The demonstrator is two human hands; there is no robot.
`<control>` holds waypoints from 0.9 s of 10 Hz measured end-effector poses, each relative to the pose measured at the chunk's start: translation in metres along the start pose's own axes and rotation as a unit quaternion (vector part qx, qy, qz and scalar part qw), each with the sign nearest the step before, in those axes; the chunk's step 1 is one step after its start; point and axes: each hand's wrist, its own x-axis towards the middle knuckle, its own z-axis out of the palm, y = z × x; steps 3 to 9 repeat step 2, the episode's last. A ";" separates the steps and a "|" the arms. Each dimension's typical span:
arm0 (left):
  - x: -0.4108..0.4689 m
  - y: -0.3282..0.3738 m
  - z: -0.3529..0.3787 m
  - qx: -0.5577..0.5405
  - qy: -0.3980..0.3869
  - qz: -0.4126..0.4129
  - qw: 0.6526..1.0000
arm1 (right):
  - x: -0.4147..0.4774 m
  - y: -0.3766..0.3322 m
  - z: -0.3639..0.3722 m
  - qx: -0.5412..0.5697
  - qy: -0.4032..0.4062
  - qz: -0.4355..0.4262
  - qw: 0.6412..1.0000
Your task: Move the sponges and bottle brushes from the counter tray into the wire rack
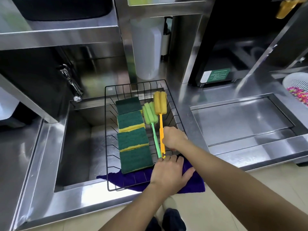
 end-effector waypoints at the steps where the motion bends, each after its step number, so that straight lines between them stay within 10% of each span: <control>1: -0.001 -0.001 -0.002 -0.004 -0.013 -0.004 1.000 | 0.002 -0.001 0.000 0.001 -0.021 -0.002 1.000; 9: 0.000 -0.002 -0.008 -0.018 -0.038 -0.024 0.999 | 0.009 0.001 -0.009 0.060 -0.047 0.000 0.997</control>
